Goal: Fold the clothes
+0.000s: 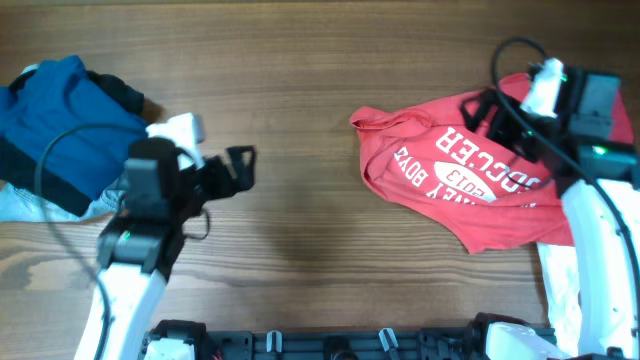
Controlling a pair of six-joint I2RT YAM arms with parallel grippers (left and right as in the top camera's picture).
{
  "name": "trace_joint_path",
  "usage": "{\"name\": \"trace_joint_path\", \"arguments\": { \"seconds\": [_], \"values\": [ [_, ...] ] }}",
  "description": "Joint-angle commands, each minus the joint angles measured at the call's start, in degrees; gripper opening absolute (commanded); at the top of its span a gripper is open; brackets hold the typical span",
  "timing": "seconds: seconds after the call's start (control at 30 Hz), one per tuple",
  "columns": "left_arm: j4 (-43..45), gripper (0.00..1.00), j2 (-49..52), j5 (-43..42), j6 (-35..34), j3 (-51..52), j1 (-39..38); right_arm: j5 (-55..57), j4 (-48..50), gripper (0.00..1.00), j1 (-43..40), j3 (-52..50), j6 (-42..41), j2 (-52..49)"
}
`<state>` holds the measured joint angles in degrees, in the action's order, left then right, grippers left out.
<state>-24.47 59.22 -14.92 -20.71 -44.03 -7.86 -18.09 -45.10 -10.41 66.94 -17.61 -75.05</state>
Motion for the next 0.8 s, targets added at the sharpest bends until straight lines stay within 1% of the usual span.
{"name": "trace_joint_path", "arguments": {
  "seconds": [0.0, 0.07, 0.1, 0.17, 0.27, 0.3, 0.33, 0.43, 0.47, 0.5, 0.57, 0.6, 0.63, 0.67, 0.73, 0.77],
  "values": [
    [10.21, 1.00, 10.56, -2.23, -2.54, -0.55, -8.79, 4.17, -6.64, 0.99, -3.08, -0.04, 3.06, 0.96],
    [20.52, 1.00, 18.49, -2.23, -2.54, -0.55, -15.58, 4.15, -8.57, 1.00, -3.15, -0.04, 3.08, 0.96],
    [23.87, 1.00, 21.20, -2.21, -2.67, -0.57, -17.73, 4.15, -9.05, 1.00, -3.17, -0.04, 3.08, 0.96],
    [32.26, 1.00, 29.66, -2.19, -4.59, -0.57, -23.21, 4.15, -9.79, 1.00, -3.17, -0.04, 3.39, 0.96],
    [42.64, 1.00, 41.35, -2.19, -7.06, -0.59, -28.96, 4.15, -11.08, 1.00, -3.17, -0.04, 4.37, 0.96],
    [44.26, 1.00, 43.56, -2.14, -7.21, -0.83, -30.12, 4.15, -11.50, 1.00, -3.15, -0.04, 4.94, 0.96],
    [44.52, 0.98, 46.45, -2.12, -7.19, -2.14, -31.61, 4.15, -11.82, 1.00, -3.15, -0.04, 5.64, 0.96],
    [40.81, 0.99, 51.58, 1.27, -6.51, -7.63, -33.86, 4.15, -12.37, 0.99, -3.15, -0.04, 5.62, 0.96],
    [39.47, 0.99, 52.70, 3.10, -6.29, -9.16, -33.94, 4.15, -12.52, 1.00, -3.15, -0.04, 5.62, 0.96],
    [38.66, 0.97, 53.70, 3.80, -4.90, -10.58, -33.92, 4.13, -12.61, 0.99, -3.15, -0.04, 5.57, 0.96],
    [38.36, 0.71, 55.10, 9.64, -3.72, -12.55, -33.92, 4.15, -12.83, 0.99, -3.15, -0.04, 5.62, 0.96],
    [38.36, 0.44, 55.12, 12.00, -3.72, -12.83, -33.92, 4.15, -12.81, 0.99, -3.15, -0.04, 5.62, 0.96],
    [38.38, 0.22, 55.12, 13.16, -3.72, -13.14, -33.86, 4.15, -12.79, 1.00, -3.15, -0.04, 5.62, 0.96],
    [38.34, 0.04, 55.10, 13.49, -3.72, -13.66, -33.86, 4.15, -12.76, 0.99, -3.15, -0.04, 5.64, 0.96],
    [36.35, 0.04, 52.54, 13.07, -3.74, -14.29, -33.75, 4.48, -12.76, 0.99, -3.17, -0.04, 5.64, 0.96],
    [32.63, 0.04, 48.83, 13.11, -3.72, -14.62, -33.27, 5.99, -12.83, 0.99, -3.15, -0.04, 5.60, 0.96]
  ]
}}
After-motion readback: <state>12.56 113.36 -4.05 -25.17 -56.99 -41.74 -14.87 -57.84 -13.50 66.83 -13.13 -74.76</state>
